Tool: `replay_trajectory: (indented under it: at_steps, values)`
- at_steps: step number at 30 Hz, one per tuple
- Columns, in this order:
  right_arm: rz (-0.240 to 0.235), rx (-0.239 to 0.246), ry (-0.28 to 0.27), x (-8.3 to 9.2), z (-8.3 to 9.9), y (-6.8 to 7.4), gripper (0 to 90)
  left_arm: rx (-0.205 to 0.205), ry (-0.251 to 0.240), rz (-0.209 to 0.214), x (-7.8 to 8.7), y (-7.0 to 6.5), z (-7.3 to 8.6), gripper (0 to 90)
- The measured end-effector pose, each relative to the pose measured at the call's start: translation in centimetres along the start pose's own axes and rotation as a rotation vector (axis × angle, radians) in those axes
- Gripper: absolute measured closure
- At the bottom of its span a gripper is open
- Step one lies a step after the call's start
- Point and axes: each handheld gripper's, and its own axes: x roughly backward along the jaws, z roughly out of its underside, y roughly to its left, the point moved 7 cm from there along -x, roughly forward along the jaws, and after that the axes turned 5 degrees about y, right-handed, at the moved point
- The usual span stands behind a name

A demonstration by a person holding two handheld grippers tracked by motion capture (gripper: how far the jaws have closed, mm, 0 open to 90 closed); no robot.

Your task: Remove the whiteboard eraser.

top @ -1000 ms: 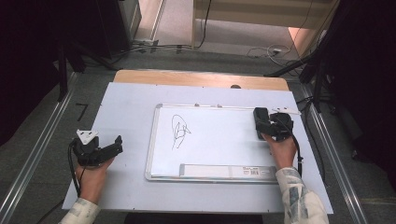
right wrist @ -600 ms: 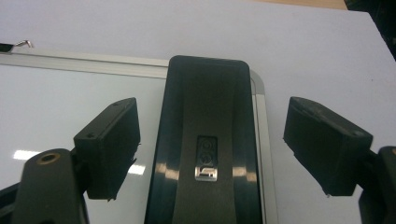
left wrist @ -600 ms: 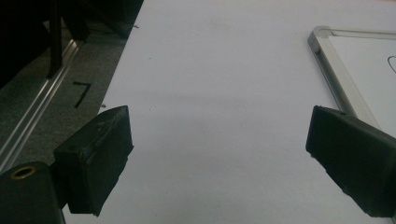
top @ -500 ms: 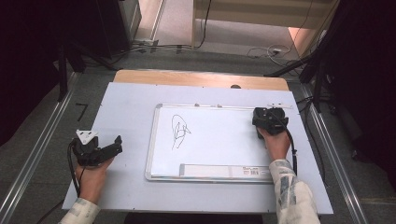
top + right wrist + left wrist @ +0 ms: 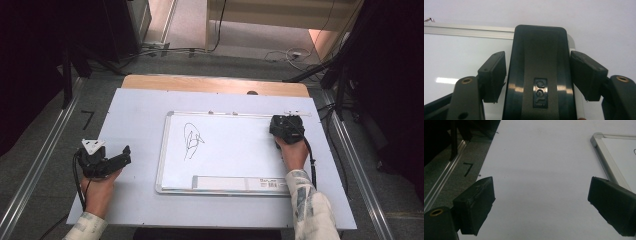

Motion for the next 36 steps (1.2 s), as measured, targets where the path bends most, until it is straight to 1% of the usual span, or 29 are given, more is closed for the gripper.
replay_trajectory:
  at_steps: [4, 6, 8, 10, 15, 18, 20, 21, 22, 25, 26, 27, 32, 33, 36]
  values:
    - [-0.004, -0.021, 0.007, -0.1, 0.1, 0.0, 32.6, 0.000, 0.000, 0.000, 0.0, 0.0, 0.0, 7.6]
    - [-0.001, -0.018, 0.009, -0.2, 0.1, 0.0, 32.8, 0.000, -0.001, 0.001, 0.0, 0.0, 0.0, 7.6]
    - [0.009, -0.016, 0.005, -0.2, 0.2, 0.1, 35.8, 0.000, -0.001, 0.001, 0.0, 0.0, 0.0, 7.7]
    - [0.013, -0.024, 0.000, -0.1, 0.1, 0.1, 37.1, 0.000, -0.001, 0.002, 0.0, 0.0, 0.0, 7.6]
    - [0.016, -0.027, -0.002, -0.1, 0.1, 0.1, 37.8, 0.004, -0.003, 0.002, 0.0, 0.0, 0.0, 7.7]
    - [0.020, -0.039, -0.006, 0.2, 0.0, 0.1, 38.2, 0.007, -0.004, 0.000, 0.0, 0.1, 0.0, 7.7]
    - [0.021, -0.032, -0.015, 0.4, 0.0, 0.1, 38.2, 0.006, -0.002, -0.001, 0.0, 0.1, 0.0, 7.7]
    - [0.020, -0.024, -0.042, 0.9, -0.3, 0.2, 38.2, 0.007, -0.002, 0.000, 0.0, 0.1, 0.0, 7.7]
    - [0.020, -0.023, -0.055, 1.2, -0.5, 0.3, 38.3, 0.007, -0.002, 0.000, 0.0, 0.1, 0.0, 7.6]
    - [0.008, -0.021, -0.079, 2.2, -1.0, 0.5, 38.3, 0.010, -0.002, 0.000, 0.0, 0.1, 0.0, 7.7]
    - [0.008, -0.021, -0.079, 2.2, -1.0, 0.5, 38.3, 0.010, -0.003, 0.001, 0.1, 0.1, 0.0, 7.7]
    - [-0.009, -0.030, -0.081, 2.7, -1.0, 0.5, 38.3, 0.011, -0.004, 0.002, 0.1, 0.0, 0.0, 7.7]
    - [-0.022, -0.025, -0.054, 3.2, -0.7, 0.8, 38.2, 0.012, 0.000, 0.002, 0.0, 0.1, 0.0, 7.7]
    - [-0.036, -0.018, -0.052, 3.4, -0.6, 1.1, 38.2, 0.014, 0.002, 0.003, 0.0, 0.1, 0.0, 7.7]
    - [-0.045, -0.007, -0.052, 3.7, -0.5, 1.7, 38.2, 0.015, 0.005, 0.006, -0.1, 0.1, 0.0, 7.7]
